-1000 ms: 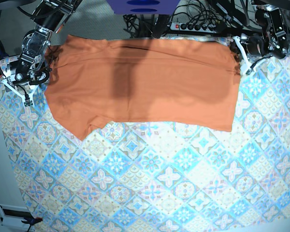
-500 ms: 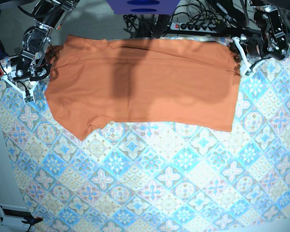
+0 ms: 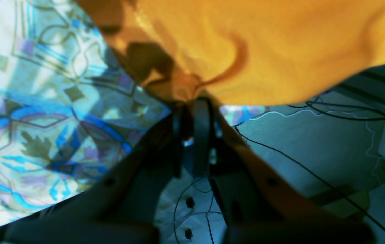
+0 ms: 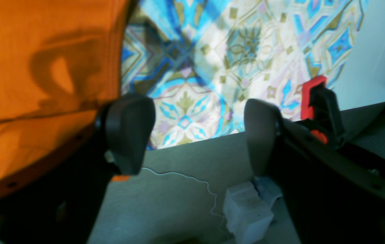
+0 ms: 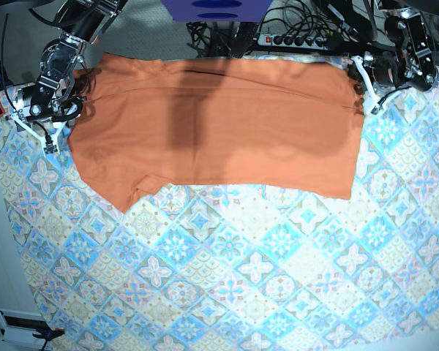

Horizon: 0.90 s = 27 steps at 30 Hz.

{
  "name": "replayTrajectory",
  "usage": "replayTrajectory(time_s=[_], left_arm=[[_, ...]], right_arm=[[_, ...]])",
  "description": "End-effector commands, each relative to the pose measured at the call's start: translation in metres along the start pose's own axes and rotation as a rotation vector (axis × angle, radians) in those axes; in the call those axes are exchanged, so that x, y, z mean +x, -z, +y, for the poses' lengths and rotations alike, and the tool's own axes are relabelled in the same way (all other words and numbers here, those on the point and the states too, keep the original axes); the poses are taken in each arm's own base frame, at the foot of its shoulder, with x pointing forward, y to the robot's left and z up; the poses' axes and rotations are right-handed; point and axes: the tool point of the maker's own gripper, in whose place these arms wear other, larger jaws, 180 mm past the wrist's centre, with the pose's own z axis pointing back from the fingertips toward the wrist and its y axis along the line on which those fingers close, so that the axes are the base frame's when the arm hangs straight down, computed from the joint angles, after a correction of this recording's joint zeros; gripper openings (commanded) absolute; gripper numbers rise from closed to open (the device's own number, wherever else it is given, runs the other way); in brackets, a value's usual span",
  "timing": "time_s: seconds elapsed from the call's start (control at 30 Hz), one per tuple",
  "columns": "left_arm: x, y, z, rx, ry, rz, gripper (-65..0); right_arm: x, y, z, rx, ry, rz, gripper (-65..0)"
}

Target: Fold the T-shirt properly

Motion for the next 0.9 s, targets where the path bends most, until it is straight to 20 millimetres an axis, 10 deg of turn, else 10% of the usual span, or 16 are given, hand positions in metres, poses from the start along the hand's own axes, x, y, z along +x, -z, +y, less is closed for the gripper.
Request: replayTrajectory(time_s=[0.0, 0.87], left_arm=[[0.006, 0.002, 0.0, 0.007, -0.011, -0.033, -65.0], [0.001, 0.011, 0.001, -0.015, -0.044, -0.012, -65.0]], right_arm=[[0.006, -0.005, -0.011, -0.033, 0.006, -0.02, -21.8], [0.001, -0.004, -0.01, -0.029, 0.002, -0.01, -21.8]])
